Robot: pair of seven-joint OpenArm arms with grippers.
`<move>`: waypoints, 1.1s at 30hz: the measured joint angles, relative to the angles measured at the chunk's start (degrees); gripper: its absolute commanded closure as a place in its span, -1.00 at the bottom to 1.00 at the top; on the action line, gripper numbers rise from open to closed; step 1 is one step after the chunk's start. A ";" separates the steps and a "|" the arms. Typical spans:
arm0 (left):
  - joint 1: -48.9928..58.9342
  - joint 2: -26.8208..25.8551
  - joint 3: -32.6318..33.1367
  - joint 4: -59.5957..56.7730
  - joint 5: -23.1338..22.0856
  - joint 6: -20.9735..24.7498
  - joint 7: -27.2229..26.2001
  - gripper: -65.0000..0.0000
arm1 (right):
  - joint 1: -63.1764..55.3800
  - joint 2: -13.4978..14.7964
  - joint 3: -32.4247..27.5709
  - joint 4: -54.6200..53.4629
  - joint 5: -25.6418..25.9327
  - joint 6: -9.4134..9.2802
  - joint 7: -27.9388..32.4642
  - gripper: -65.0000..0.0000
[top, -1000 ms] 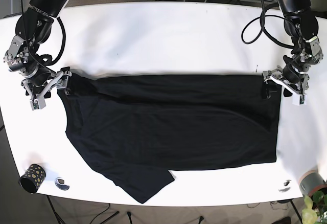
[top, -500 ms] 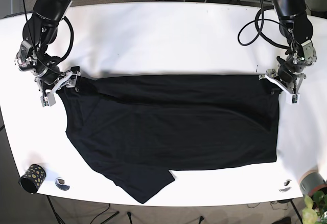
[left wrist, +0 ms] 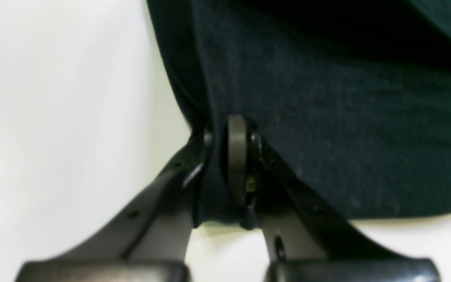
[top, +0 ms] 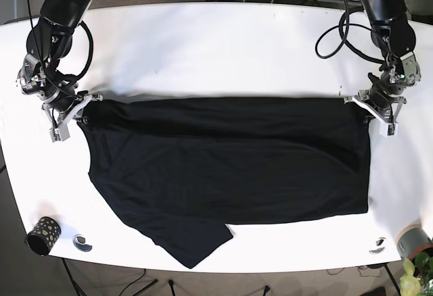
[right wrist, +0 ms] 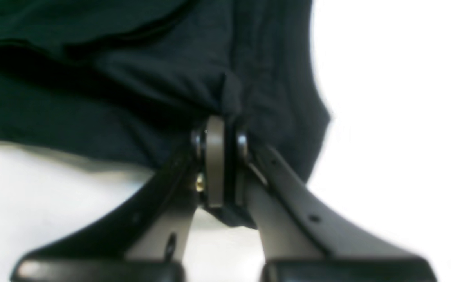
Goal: Fold the T-shirt properly
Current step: 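Release and regrasp the folded edge with both grippers, then pull the folded edge back toward the robot with both grippers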
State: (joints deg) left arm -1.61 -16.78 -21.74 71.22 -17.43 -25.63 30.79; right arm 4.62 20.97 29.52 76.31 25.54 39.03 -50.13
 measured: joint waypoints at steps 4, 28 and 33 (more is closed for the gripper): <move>-0.09 -0.81 -0.13 0.00 -0.15 0.07 -0.04 0.98 | 0.57 1.73 0.04 -0.46 -0.28 0.04 0.66 0.65; 2.10 -1.68 -0.24 8.55 0.07 0.31 4.24 -0.28 | -4.09 1.60 0.81 5.51 1.70 -0.04 -2.80 -0.43; 2.25 -1.70 -0.28 11.80 -0.22 0.28 3.76 -0.43 | -4.33 0.20 0.76 1.31 2.29 0.00 -2.36 -0.43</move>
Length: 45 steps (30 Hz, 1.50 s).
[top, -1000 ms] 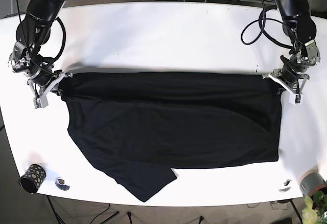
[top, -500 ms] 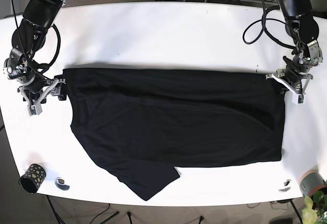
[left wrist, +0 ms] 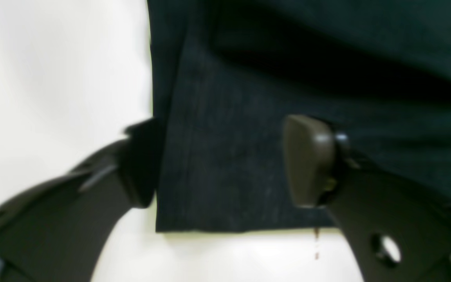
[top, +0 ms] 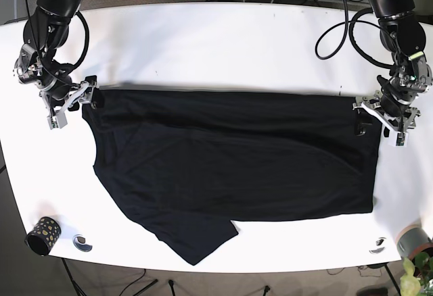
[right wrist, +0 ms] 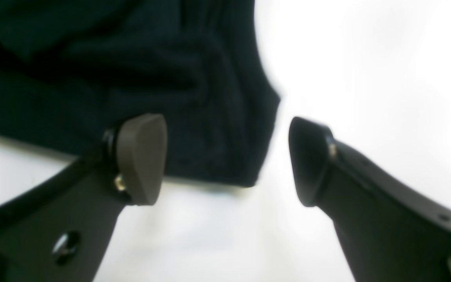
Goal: Fold the T-shirt properly
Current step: 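Pull the folded edge back toward the robot with both grippers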
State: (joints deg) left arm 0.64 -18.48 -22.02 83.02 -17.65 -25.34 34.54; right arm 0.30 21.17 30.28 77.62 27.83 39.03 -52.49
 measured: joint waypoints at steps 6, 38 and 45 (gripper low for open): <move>0.92 0.00 -1.20 -0.15 0.07 -0.22 0.55 -0.41 | 0.15 -0.22 0.00 -2.43 -3.10 0.00 4.22 -0.43; 0.20 -1.86 -1.27 -11.41 0.50 0.02 -3.17 0.13 | -0.11 -2.45 -0.35 -4.46 -3.28 0.00 6.82 0.36; -2.47 -1.99 -1.27 -15.89 0.31 0.02 -4.17 1.00 | -0.13 -2.47 -0.39 -4.48 -3.54 0.02 6.21 0.94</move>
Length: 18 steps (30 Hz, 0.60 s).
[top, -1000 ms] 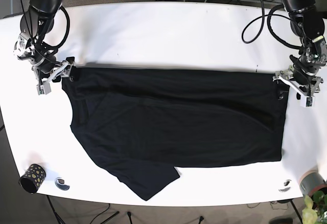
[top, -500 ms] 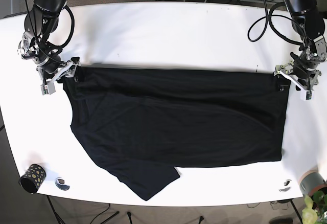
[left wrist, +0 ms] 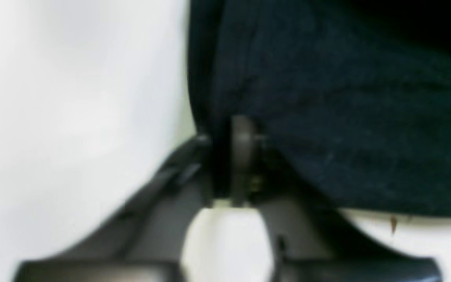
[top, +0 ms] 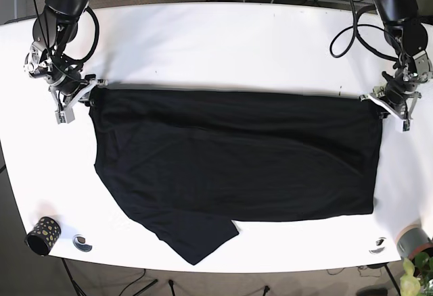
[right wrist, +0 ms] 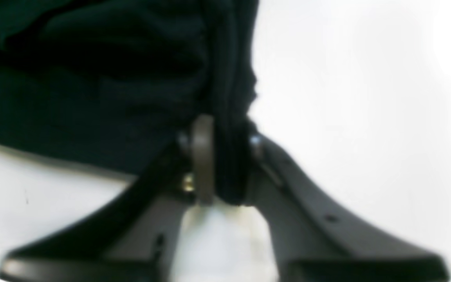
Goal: Fold the T-shirt properly
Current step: 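Pull the folded edge back toward the robot with both grippers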
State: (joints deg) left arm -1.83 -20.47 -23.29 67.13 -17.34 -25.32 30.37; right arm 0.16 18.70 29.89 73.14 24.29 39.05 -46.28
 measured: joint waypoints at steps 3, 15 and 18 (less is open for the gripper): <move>0.15 0.11 -0.07 0.04 -0.13 0.00 -0.02 1.00 | -0.13 -0.13 0.02 0.07 0.09 0.00 -0.02 0.98; 9.35 -0.07 -0.44 12.98 0.13 -0.02 2.21 1.00 | -10.12 -1.90 1.18 14.60 -0.07 -0.02 -4.39 0.98; 12.20 0.22 -2.03 16.76 -0.15 -0.20 5.40 1.00 | -13.51 -4.15 4.22 19.32 0.52 0.07 -5.42 0.98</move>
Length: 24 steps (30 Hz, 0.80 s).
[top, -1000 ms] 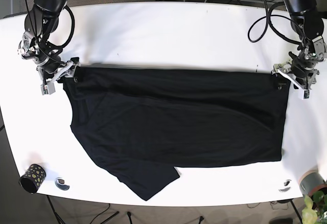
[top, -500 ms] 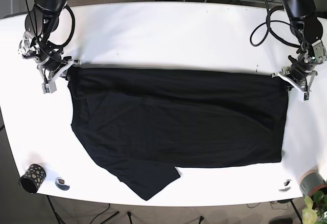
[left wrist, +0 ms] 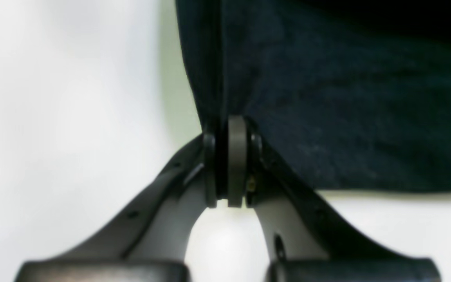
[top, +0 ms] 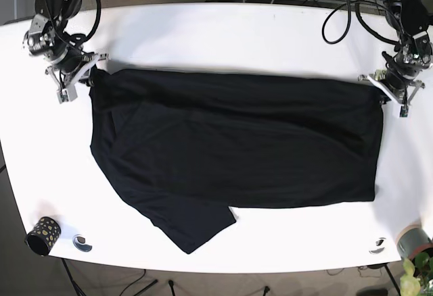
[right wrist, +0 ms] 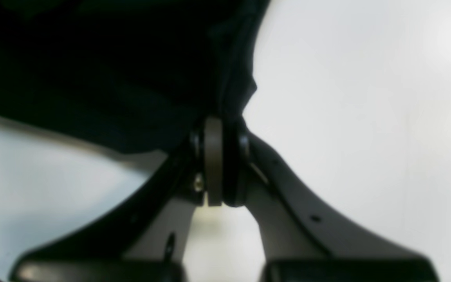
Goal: Fold the T-shirt properly
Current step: 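Pull the folded edge back toward the robot with both grippers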
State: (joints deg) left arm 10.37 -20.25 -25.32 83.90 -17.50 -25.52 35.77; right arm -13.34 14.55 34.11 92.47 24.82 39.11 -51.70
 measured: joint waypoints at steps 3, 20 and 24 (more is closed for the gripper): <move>3.72 0.11 -3.08 4.04 -0.44 0.00 0.70 1.00 | -3.58 -0.90 2.21 4.28 -0.15 0.09 -1.81 0.98; 17.05 2.67 -9.40 11.39 -0.09 -7.34 0.81 1.00 | -17.05 -5.38 5.75 14.51 -0.02 0.15 -3.54 0.98; 18.73 3.72 -10.14 11.61 0.26 -7.78 0.96 0.99 | -18.71 -5.40 5.77 14.53 -0.20 0.13 -3.65 0.98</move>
State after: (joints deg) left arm 29.10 -16.53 -35.46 95.50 -17.23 -33.30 36.73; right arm -32.05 9.15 39.88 107.00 24.62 39.24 -55.35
